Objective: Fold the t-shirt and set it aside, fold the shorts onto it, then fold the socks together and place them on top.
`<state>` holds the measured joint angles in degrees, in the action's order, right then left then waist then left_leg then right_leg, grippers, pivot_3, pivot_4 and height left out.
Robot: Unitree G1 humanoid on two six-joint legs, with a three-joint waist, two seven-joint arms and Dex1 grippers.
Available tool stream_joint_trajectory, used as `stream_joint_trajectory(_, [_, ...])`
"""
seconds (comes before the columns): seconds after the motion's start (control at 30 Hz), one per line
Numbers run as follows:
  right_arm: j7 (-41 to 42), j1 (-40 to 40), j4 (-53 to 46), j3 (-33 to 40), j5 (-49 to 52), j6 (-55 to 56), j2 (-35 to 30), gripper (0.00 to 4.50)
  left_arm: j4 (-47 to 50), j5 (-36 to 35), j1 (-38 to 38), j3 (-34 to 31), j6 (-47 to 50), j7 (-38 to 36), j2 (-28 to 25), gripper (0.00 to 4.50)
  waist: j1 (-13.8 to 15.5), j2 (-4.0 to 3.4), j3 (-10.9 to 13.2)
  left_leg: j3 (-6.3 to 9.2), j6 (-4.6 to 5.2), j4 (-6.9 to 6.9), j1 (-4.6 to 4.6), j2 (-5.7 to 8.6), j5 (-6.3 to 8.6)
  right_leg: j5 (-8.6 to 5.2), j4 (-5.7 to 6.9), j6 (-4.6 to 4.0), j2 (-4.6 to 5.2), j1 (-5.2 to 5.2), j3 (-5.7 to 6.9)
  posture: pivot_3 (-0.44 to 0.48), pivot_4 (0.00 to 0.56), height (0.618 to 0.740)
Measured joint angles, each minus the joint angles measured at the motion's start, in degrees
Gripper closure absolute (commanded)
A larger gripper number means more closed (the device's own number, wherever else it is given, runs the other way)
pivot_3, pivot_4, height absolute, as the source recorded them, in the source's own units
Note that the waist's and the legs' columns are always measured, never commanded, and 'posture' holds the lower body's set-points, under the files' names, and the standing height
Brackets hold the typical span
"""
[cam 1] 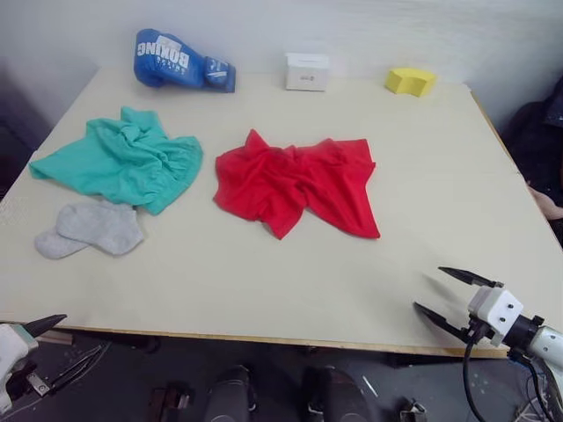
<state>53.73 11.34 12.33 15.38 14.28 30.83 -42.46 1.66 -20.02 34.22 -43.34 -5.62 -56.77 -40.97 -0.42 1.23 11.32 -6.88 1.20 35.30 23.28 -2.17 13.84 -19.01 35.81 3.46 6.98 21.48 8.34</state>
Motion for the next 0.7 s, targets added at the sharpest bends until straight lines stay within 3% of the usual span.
stream_joint_trajectory(0.23, [-0.3, 2.0, -2.4, 0.0, 0.6, -0.7, 0.5, 0.05, 2.0, -2.6, -2.6, 1.2, 4.3, -1.3, -1.9, 0.0, 0.3, 0.01, 0.0, -0.05, -0.07, -0.02, 0.01, -0.04, 0.04, -0.02, 0.03, -0.04, -0.03, 0.01, -0.05, 0.0, 0.15, 0.74])
stream_joint_trajectory(0.4, [-1.2, 0.3, -5.3, -0.1, 1.0, -2.5, 0.7, 0.05, 14.1, -9.5, -9.3, 8.9, 22.3, -0.9, -10.0, 0.0, 0.6, -0.05, 0.0, -0.04, -0.12, -0.01, -0.02, -0.03, -0.12, 0.01, 0.16, -0.04, -0.05, 0.0, -0.09, 0.0, 0.15, 0.74])
stream_joint_trajectory(0.47, [-1.9, -1.9, -6.6, -0.5, 0.8, -2.8, 0.7, 0.05, 18.9, -12.0, -15.8, 12.6, 29.0, 1.1, -12.9, 0.0, 0.5, -0.18, 0.1, -0.05, -0.13, -0.01, -0.05, -0.04, -0.19, 0.05, 0.15, -0.03, -0.19, 0.0, -0.28, 0.0, 0.15, 0.74])
stream_joint_trajectory(0.57, [-3.2, -4.2, -7.1, -2.1, -1.6, -3.0, 0.9, 0.05, 21.4, -12.7, -32.4, 24.5, 38.6, 5.4, -14.5, 0.0, 0.5, -0.37, 0.1, -0.15, -0.18, -0.01, -0.13, -0.04, -0.27, 0.15, 0.26, 0.1, -0.35, 0.02, -0.51, 0.0, 0.15, 0.74])
stream_joint_trajectory(0.7, [-6.1, -8.5, -8.3, -4.6, -4.8, -3.7, 2.3, 0.05, 20.1, -8.4, -56.0, 42.8, 50.0, 10.9, -9.6, 0.0, 0.7, -0.35, 0.1, -0.27, -0.29, 0.02, -0.11, 0.03, -0.76, 0.21, 0.55, 0.16, -0.44, 0.13, -0.61, 0.0, 0.15, 0.74])
